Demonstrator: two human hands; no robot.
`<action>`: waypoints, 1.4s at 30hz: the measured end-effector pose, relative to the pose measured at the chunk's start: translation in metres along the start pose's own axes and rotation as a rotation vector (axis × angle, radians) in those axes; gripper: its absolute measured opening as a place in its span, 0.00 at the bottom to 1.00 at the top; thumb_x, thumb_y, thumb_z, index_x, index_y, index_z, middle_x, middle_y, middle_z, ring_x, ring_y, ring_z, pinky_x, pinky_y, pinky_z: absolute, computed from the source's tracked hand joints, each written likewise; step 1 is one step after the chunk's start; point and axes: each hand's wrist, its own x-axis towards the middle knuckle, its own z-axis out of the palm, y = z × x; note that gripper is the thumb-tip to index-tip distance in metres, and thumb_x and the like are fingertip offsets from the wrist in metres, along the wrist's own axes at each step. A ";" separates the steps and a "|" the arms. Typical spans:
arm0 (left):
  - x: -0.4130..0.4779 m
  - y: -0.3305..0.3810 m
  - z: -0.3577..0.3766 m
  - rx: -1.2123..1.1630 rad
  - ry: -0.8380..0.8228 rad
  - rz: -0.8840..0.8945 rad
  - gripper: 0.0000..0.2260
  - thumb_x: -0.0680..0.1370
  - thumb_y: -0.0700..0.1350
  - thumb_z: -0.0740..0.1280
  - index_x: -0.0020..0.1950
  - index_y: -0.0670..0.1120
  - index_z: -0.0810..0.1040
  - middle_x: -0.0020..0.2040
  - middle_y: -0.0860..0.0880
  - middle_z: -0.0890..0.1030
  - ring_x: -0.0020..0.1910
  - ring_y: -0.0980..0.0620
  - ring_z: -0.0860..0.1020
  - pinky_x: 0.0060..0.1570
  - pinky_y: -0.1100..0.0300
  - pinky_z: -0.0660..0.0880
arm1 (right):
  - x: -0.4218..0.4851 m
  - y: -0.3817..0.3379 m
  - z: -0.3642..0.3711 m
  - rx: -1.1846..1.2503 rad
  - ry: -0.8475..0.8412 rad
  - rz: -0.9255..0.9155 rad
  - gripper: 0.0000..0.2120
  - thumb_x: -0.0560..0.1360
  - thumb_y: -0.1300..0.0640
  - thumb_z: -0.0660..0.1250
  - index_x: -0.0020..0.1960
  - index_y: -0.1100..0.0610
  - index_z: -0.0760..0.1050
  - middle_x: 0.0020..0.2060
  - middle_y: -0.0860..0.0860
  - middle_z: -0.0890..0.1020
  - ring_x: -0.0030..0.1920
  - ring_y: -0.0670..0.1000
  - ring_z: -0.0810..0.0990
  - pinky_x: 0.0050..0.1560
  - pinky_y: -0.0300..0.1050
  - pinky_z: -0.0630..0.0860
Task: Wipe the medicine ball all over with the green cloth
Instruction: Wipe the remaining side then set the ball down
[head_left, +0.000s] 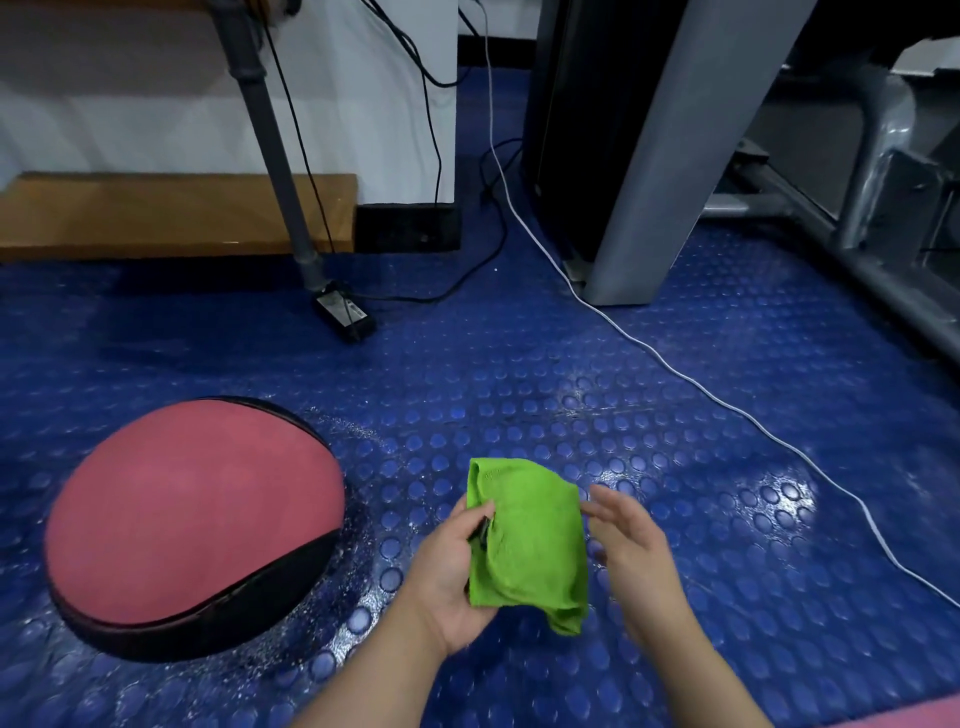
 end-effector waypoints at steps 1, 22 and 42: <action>0.000 0.001 0.001 -0.016 -0.006 -0.008 0.14 0.81 0.44 0.61 0.66 0.47 0.77 0.59 0.40 0.83 0.53 0.39 0.82 0.50 0.43 0.79 | 0.005 0.006 -0.006 0.021 -0.041 0.080 0.13 0.79 0.59 0.64 0.63 0.55 0.74 0.57 0.51 0.81 0.53 0.50 0.81 0.46 0.43 0.75; 0.044 -0.042 -0.046 1.961 0.140 0.373 0.35 0.78 0.57 0.67 0.80 0.55 0.53 0.81 0.55 0.42 0.80 0.50 0.45 0.76 0.47 0.45 | 0.036 0.058 -0.021 -0.969 -0.034 -0.222 0.32 0.74 0.70 0.62 0.75 0.54 0.61 0.69 0.51 0.67 0.68 0.50 0.67 0.63 0.34 0.61; 0.034 -0.060 -0.053 2.209 0.104 0.281 0.35 0.80 0.39 0.55 0.80 0.51 0.36 0.76 0.51 0.28 0.76 0.50 0.29 0.70 0.39 0.26 | -0.004 0.103 -0.018 -1.492 -0.002 -0.352 0.28 0.81 0.49 0.34 0.70 0.60 0.62 0.70 0.56 0.69 0.78 0.50 0.43 0.73 0.61 0.44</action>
